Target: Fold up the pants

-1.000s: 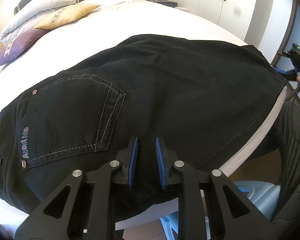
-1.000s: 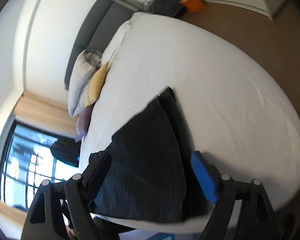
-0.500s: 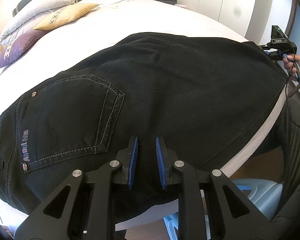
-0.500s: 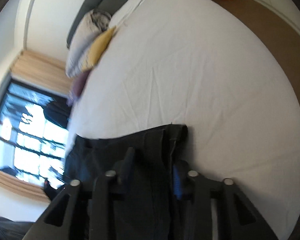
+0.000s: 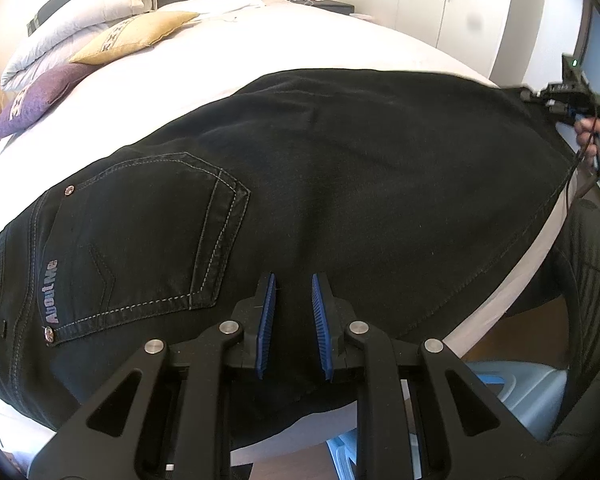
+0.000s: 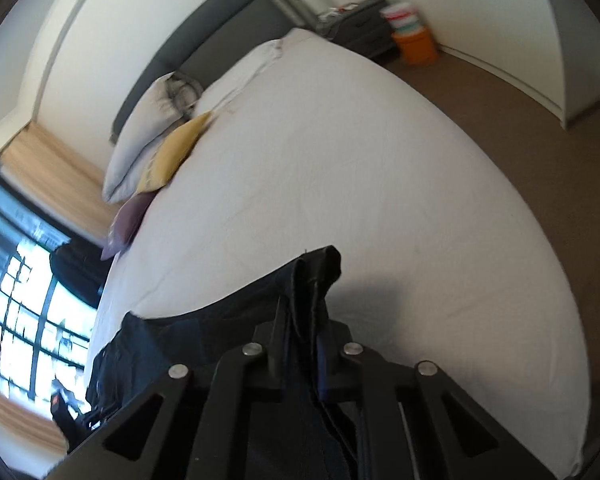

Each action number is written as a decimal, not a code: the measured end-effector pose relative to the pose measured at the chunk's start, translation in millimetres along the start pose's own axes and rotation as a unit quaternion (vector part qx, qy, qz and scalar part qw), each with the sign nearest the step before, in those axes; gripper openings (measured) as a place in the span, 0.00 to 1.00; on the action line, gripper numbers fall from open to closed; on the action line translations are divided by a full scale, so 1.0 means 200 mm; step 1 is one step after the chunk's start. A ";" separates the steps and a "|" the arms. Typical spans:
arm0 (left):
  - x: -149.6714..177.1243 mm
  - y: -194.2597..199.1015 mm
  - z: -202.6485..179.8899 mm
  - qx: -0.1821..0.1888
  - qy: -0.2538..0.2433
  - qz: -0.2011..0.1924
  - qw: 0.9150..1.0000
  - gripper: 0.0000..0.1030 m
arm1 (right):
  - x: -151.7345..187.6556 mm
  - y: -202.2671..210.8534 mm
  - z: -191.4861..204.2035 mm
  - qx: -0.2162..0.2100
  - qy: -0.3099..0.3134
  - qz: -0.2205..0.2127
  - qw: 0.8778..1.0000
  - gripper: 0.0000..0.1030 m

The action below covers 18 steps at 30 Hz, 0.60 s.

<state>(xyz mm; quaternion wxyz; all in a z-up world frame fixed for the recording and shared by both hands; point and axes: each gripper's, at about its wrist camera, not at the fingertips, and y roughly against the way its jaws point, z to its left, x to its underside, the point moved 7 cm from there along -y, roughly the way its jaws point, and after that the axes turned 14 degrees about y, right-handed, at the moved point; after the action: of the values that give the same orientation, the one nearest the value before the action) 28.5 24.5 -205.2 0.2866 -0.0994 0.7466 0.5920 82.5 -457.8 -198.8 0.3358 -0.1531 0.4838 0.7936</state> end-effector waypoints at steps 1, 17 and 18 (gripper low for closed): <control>0.00 0.00 0.00 0.000 0.000 -0.001 1.000 0.18 | 0.02 -0.03 -0.04 0.004 -0.017 0.004 1.000 0.10; 0.03 0.05 0.05 0.011 0.010 -0.015 1.000 0.18 | -0.01 0.01 -0.19 0.105 -0.048 -0.013 0.993 0.08; 0.03 0.05 0.05 0.011 0.010 -0.015 1.000 0.18 | 0.01 0.04 -0.23 0.120 -0.055 -0.009 0.991 0.02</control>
<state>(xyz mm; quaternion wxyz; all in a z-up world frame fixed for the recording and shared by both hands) 21.1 38.7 -201.7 0.2889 -0.1138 0.7542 0.5785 71.9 -500.3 -216.0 0.3851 -0.0719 0.5547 0.7340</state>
